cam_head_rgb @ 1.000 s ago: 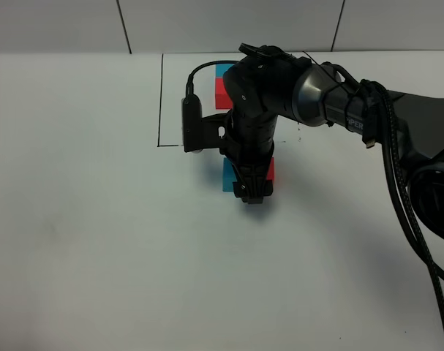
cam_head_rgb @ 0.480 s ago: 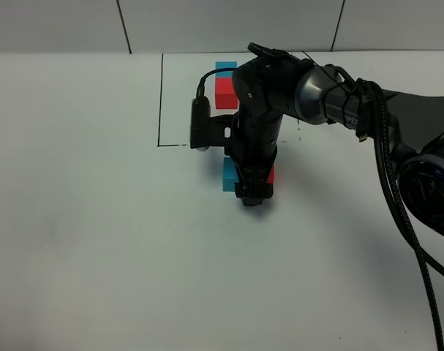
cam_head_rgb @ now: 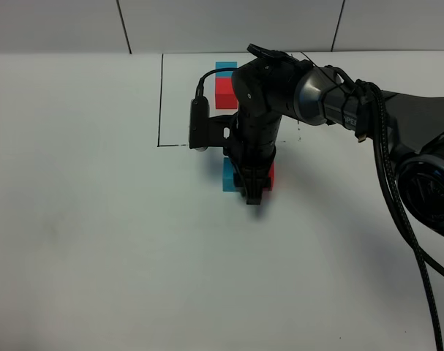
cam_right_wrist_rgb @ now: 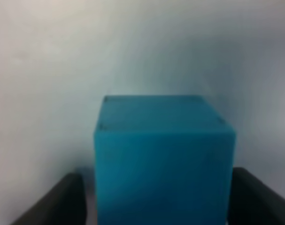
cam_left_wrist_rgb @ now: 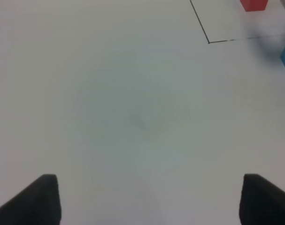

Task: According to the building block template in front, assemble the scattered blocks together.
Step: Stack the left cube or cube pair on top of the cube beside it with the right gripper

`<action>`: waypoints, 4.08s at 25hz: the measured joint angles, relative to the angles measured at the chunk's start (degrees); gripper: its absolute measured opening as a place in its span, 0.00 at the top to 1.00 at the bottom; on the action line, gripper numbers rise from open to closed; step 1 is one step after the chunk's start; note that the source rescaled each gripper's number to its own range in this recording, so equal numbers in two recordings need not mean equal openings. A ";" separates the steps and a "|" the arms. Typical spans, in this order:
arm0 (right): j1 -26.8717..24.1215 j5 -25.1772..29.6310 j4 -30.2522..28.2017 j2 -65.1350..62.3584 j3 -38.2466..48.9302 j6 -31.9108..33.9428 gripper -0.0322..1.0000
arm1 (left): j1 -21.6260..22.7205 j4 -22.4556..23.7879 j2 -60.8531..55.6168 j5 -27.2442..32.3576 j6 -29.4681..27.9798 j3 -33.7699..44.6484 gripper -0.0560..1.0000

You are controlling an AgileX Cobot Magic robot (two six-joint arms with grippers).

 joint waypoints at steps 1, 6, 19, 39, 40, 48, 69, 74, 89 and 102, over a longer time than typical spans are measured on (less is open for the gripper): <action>0.00 -0.05 0.00 0.00 0.00 0.00 0.92 | 0.00 0.00 0.00 0.00 0.00 0.00 0.30; 0.00 -1.12 -0.49 0.00 0.00 3.00 0.96 | 0.00 0.00 0.00 0.00 0.00 0.00 0.30; 0.00 9.26 0.76 -3.09 -2.84 64.72 0.96 | 0.00 0.00 0.00 0.00 0.00 0.00 0.30; 3.00 4.34 -0.67 -0.32 -2.79 88.42 0.96 | 0.00 0.00 0.00 0.00 0.00 0.00 0.30; 3.00 4.27 -1.11 -0.04 -2.79 88.74 0.96 | 0.00 0.00 0.00 0.00 0.00 0.00 0.30; 3.00 3.42 -3.27 0.09 -2.79 89.34 0.96 | 0.00 0.00 0.00 0.00 0.00 0.00 0.30; 3.00 3.19 -3.21 1.26 -2.79 89.27 0.96 | 0.00 0.00 0.00 0.00 -0.23 0.00 0.30; 3.00 2.82 -3.21 1.26 -2.79 88.58 0.86 | 0.00 0.00 0.00 0.00 -0.23 0.00 0.30; 2.94 1.59 -3.77 -1.37 -2.79 83.97 0.00 | 0.00 0.00 0.00 0.00 -0.11 0.00 0.30; -11.56 9.87 0.93 -10.74 -1.89 63.28 0.00 | 0.00 0.00 0.00 0.00 -0.22 0.00 0.30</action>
